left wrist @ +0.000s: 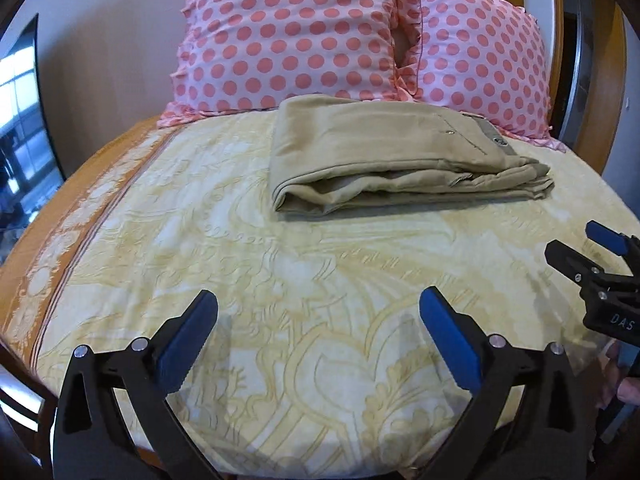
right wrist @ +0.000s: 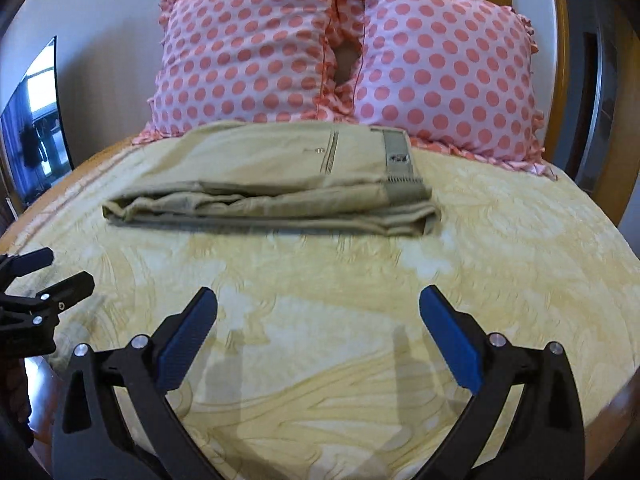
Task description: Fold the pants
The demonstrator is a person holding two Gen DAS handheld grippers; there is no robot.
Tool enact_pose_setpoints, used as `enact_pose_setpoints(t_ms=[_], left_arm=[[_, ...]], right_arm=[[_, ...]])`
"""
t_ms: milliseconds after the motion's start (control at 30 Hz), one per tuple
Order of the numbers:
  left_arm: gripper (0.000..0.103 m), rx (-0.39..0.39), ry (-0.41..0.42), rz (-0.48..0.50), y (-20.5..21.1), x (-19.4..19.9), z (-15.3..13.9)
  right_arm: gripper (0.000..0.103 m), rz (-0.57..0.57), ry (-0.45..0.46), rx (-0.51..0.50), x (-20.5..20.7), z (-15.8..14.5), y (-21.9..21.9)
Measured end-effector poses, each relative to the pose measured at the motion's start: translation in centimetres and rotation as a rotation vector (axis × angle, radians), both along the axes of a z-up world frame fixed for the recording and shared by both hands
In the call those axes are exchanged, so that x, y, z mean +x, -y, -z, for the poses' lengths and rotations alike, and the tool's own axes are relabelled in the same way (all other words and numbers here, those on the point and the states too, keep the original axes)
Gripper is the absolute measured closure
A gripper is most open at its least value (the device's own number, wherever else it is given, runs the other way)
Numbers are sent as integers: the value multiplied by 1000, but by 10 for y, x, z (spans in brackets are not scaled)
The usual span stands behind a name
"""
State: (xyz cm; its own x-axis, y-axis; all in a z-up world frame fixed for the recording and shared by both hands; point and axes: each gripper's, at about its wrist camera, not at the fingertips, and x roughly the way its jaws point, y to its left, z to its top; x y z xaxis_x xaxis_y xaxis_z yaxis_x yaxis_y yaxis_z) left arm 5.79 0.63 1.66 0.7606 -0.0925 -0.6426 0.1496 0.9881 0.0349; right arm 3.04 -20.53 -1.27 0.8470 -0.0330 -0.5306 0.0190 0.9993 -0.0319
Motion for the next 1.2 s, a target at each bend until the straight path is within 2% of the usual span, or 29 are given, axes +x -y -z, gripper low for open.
enact_pose_setpoints(t_ms=[100, 200, 300, 500, 1200], left_arm=[[1, 12, -13, -3, -1, -2, 6], [1, 8, 10, 1, -3, -8, 9], [1, 3, 33, 1, -3, -11, 11], [1, 0, 74, -18, -2, -15, 13], [1, 0, 77, -19, -2, -16, 14]], right_arm=[[2, 18, -8, 4, -3, 5, -2], [2, 36, -49, 18, -1, 15, -3], [2, 54, -13, 15, -7, 20, -4], [2, 55, -4, 14, -9, 21, -4], [2, 56, -1, 13, -8, 20, -5]])
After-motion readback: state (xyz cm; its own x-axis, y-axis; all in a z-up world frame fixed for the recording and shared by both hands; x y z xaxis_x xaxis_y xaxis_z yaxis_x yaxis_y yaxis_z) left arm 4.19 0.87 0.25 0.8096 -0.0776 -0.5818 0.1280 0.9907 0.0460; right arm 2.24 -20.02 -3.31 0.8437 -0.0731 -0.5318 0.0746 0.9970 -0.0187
